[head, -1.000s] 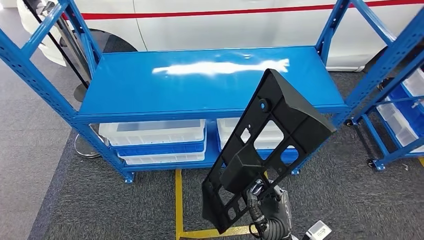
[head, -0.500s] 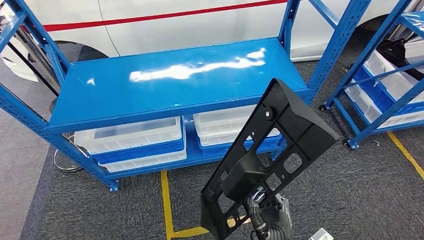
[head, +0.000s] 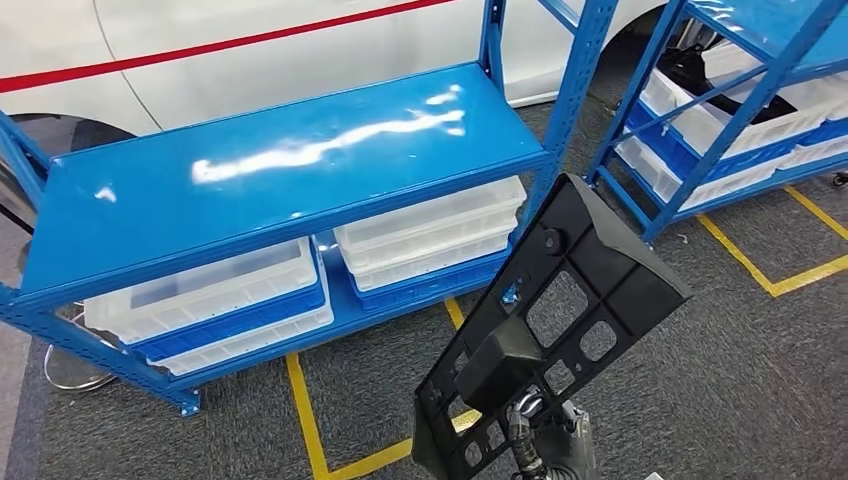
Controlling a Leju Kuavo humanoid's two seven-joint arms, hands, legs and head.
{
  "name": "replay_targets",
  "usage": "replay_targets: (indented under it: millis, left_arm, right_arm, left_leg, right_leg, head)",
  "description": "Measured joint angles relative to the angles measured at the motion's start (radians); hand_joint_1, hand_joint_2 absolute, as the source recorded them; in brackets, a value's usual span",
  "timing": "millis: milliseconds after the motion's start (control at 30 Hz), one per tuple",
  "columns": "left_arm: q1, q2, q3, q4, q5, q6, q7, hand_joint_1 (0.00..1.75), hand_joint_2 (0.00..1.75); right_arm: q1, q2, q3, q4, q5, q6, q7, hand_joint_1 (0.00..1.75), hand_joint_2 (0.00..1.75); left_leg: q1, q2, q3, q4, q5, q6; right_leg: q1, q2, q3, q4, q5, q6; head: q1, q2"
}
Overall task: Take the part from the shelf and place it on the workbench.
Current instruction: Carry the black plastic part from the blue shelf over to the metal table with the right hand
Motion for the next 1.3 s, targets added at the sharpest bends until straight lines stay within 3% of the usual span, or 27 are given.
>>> replay_targets:
  millis: [100, 167, 233, 300, 333, 367, 400, 467, 533, 600, 633, 700, 767, 833, 867, 900, 1000, 1033, 1100, 1133, 1200, 1267, 1300]
  left_arm:
    - [-0.002, -0.007, 0.000, 0.006, -0.012, 0.010, 0.009, 0.00, 0.00]
    - [-0.001, -0.011, 0.000, 0.009, -0.016, 0.015, 0.011, 0.00, 0.00]
    - [0.001, -0.014, 0.000, 0.012, -0.019, 0.017, 0.012, 0.00, 0.00]
    - [0.004, -0.015, 0.000, 0.014, -0.022, 0.017, 0.012, 0.00, 0.00]
    - [0.005, -0.015, 0.000, 0.015, -0.023, 0.018, 0.011, 0.00, 0.00]
    - [0.005, -0.015, 0.000, 0.016, -0.023, 0.017, 0.011, 0.00, 0.00]
    - [0.006, -0.015, 0.000, 0.017, -0.023, 0.017, 0.011, 0.00, 0.00]
    - [0.007, -0.014, 0.000, 0.018, -0.024, 0.017, 0.010, 0.00, 0.00]
    - [0.006, -0.014, 0.000, 0.019, -0.024, 0.015, 0.008, 0.00, 0.00]
    - [0.004, -0.016, 0.000, 0.019, -0.025, 0.014, 0.007, 0.00, 0.00]
    - [0.003, -0.018, 0.000, 0.020, -0.025, 0.013, 0.007, 0.00, 0.00]
    - [0.004, -0.021, 0.000, 0.020, -0.025, 0.011, 0.007, 0.00, 0.00]
    - [0.006, -0.021, 0.001, 0.020, -0.025, 0.009, 0.007, 0.00, 0.00]
    - [0.007, -0.021, 0.001, 0.020, -0.025, 0.007, 0.007, 0.00, 0.00]
    - [0.006, -0.021, 0.001, 0.020, -0.025, 0.006, 0.007, 0.00, 0.00]
    - [0.005, -0.022, 0.001, 0.021, -0.025, 0.005, 0.007, 0.00, 0.00]
    - [0.003, -0.023, 0.001, 0.021, -0.027, 0.004, 0.006, 0.00, 0.00]
    - [0.002, -0.023, 0.001, 0.021, -0.027, 0.004, 0.005, 0.00, 0.00]
    - [-0.002, -0.023, 0.002, 0.021, -0.028, 0.003, 0.004, 0.00, 0.00]
    - [-0.004, -0.023, 0.002, 0.021, -0.028, 0.003, 0.004, 0.00, 0.00]
    - [-0.005, -0.023, 0.002, 0.021, -0.029, 0.003, 0.003, 0.00, 0.00]
    - [-0.003, -0.023, 0.003, 0.021, -0.030, 0.002, 0.002, 0.00, 0.00]
    - [-0.001, -0.023, 0.003, 0.021, -0.031, 0.002, 0.002, 0.00, 0.00]
  right_arm:
    - [0.014, 0.001, -0.014, -0.001, 0.000, -0.001, -0.013, 1.75, 1.75]
    - [0.022, 0.003, -0.022, -0.002, 0.000, -0.001, -0.020, 1.75, 1.75]
    - [0.025, 0.006, -0.027, -0.002, 0.001, -0.002, -0.024, 1.75, 1.75]
    - [0.028, 0.007, -0.031, -0.002, 0.002, -0.002, -0.027, 1.75, 1.75]
    - [0.030, 0.007, -0.033, -0.002, 0.002, -0.002, -0.028, 1.75, 1.75]
    - [0.032, 0.007, -0.035, -0.002, 0.002, -0.002, -0.028, 1.75, 1.75]
    - [0.033, 0.007, -0.036, -0.002, 0.003, -0.002, -0.029, 1.75, 1.75]
    - [0.035, 0.010, -0.038, -0.002, 0.006, -0.003, -0.030, 1.75, 1.75]
    - [0.035, 0.013, -0.039, -0.002, 0.010, -0.003, -0.031, 1.75, 1.75]
    - [0.038, 0.017, -0.041, -0.002, 0.014, -0.004, -0.032, 1.75, 1.75]
    - [0.041, 0.019, -0.043, -0.003, 0.016, -0.005, -0.033, 1.75, 1.75]
    - [0.043, 0.021, -0.047, -0.005, 0.018, -0.006, -0.036, 1.75, 1.75]
    - [0.042, 0.021, -0.051, -0.007, 0.021, -0.006, -0.037, 1.75, 1.75]
    - [0.043, 0.021, -0.054, -0.007, 0.024, -0.006, -0.037, 1.75, 1.75]
    - [0.043, 0.021, -0.056, -0.007, 0.026, -0.006, -0.037, 1.75, 1.75]
    - [0.044, 0.021, -0.058, -0.007, 0.028, -0.006, -0.037, 1.75, 1.75]
    - [0.042, 0.022, -0.060, -0.007, 0.035, -0.006, -0.037, 1.75, 1.75]
    - [0.042, 0.022, -0.061, -0.008, 0.036, -0.006, -0.037, 1.75, 1.75]
    - [0.043, 0.024, -0.063, -0.008, 0.037, -0.006, -0.038, 1.75, 1.75]
    - [0.044, 0.025, -0.064, -0.008, 0.038, -0.006, -0.038, 1.75, 1.75]
    - [0.044, 0.029, -0.065, -0.009, 0.041, -0.006, -0.038, 1.75, 1.75]
    - [0.042, 0.033, -0.065, -0.009, 0.044, -0.006, -0.039, 1.75, 1.75]
    - [0.042, 0.034, -0.065, -0.009, 0.046, -0.006, -0.039, 1.75, 1.75]
  left_leg:
    - [0.002, 0.012, 0.002, 0.007, -0.006, -0.017]
    - [0.007, -0.015, -0.007, 0.035, -0.035, -0.023]
    - [0.008, -0.054, -0.050, 0.135, -0.102, -0.025]
    - [0.006, -0.066, -0.104, 0.254, -0.154, -0.021]
    - [0.005, -0.068, -0.114, 0.278, -0.153, -0.016]
    - [0.003, -0.070, -0.107, 0.264, -0.133, -0.010]
    - [0.000, -0.078, -0.082, 0.214, -0.097, -0.001]
    - [-0.006, -0.129, -0.024, 0.087, -0.036, 0.023]
    - [-0.011, -0.168, 0.002, 0.025, -0.018, 0.036]
    - [-0.011, -0.154, 0.008, 0.006, -0.013, 0.037]
    - [-0.009, -0.141, 0.013, -0.006, -0.006, 0.037]
    - [-0.003, -0.111, 0.020, -0.029, 0.007, 0.039]
    - [-0.006, -0.081, 0.018, -0.032, 0.010, 0.042]
    - [-0.008, -0.049, 0.015, -0.030, 0.009, 0.042]
    - [-0.007, -0.034, 0.014, -0.028, 0.007, 0.040]
    - [-0.007, -0.021, 0.014, -0.025, 0.005, 0.037]
    - [-0.009, 0.008, 0.013, -0.008, -0.008, 0.020]
    - [-0.011, 0.016, 0.014, -0.004, -0.012, 0.013]
    - [-0.011, 0.029, 0.018, -0.002, -0.013, 0.003]
    - [-0.009, 0.025, 0.019, 0.001, -0.017, -0.003]
    - [-0.004, -0.014, 0.001, 0.045, -0.055, -0.012]
    - [-0.002, -0.058, -0.052, 0.162, -0.124, -0.018]
    - [-0.002, -0.065, -0.081, 0.226, -0.152, -0.019]
  right_leg:
    - [0.006, 0.018, -0.007, 0.001, 0.000, -0.026]
    - [0.004, 0.034, -0.011, -0.002, 0.007, -0.040]
    - [0.006, 0.050, -0.017, -0.004, 0.012, -0.050]
    - [0.013, 0.070, -0.023, -0.004, 0.016, -0.055]
    - [0.017, 0.082, -0.025, -0.003, 0.017, -0.057]
    - [0.021, 0.095, -0.025, -0.003, 0.018, -0.058]
    - [0.024, 0.108, -0.024, -0.002, 0.019, -0.058]
    - [0.027, 0.131, -0.024, -0.001, 0.022, -0.055]
    - [0.021, 0.151, -0.031, -0.001, 0.028, -0.045]
    - [0.016, 0.173, -0.037, -0.006, 0.037, -0.030]
    - [0.018, 0.166, -0.040, -0.005, 0.038, -0.023]
    - [0.024, 0.117, -0.063, 0.040, 0.005, -0.016]
    - [0.022, 0.068, -0.114, 0.151, -0.060, -0.011]
    - [0.015, 0.055, -0.147, 0.235, -0.091, -0.003]
    - [0.012, 0.052, -0.139, 0.229, -0.080, 0.001]
    - [0.009, 0.044, -0.110, 0.185, -0.054, 0.004]
    - [0.012, -0.005, -0.006, 0.008, 0.002, -0.004]
    - [0.015, -0.012, 0.004, -0.013, 0.004, -0.012]
    - [0.019, 0.003, -0.001, -0.012, 0.006, -0.026]
    - [0.017, 0.011, -0.003, -0.015, 0.009, -0.033]
    - [0.012, 0.028, -0.007, -0.021, 0.018, -0.047]
    - [0.011, 0.046, -0.013, -0.022, 0.023, -0.056]
    - [0.012, 0.056, -0.017, -0.022, 0.025, -0.058]
  head:
    - [0.000, 0.000]
    - [-0.001, 0.000]
    - [-0.001, 0.000]
    - [-0.001, 0.000]
    - [-0.001, 0.000]
    - [-0.001, 0.000]
    - [-0.001, 0.000]
    - [0.000, 0.000]
    - [-0.001, 0.000]
    - [-0.002, 0.000]
    - [-0.001, 0.000]
    - [-0.001, 0.000]
    - [0.000, 0.000]
    - [0.000, 0.000]
    - [0.000, 0.000]
    - [0.000, 0.000]
    - [0.000, 0.000]
    - [0.000, 0.000]
    - [0.000, 0.000]
    - [-0.001, 0.000]
    - [-0.001, 0.000]
    - [-0.001, 0.000]
    - [-0.001, 0.000]
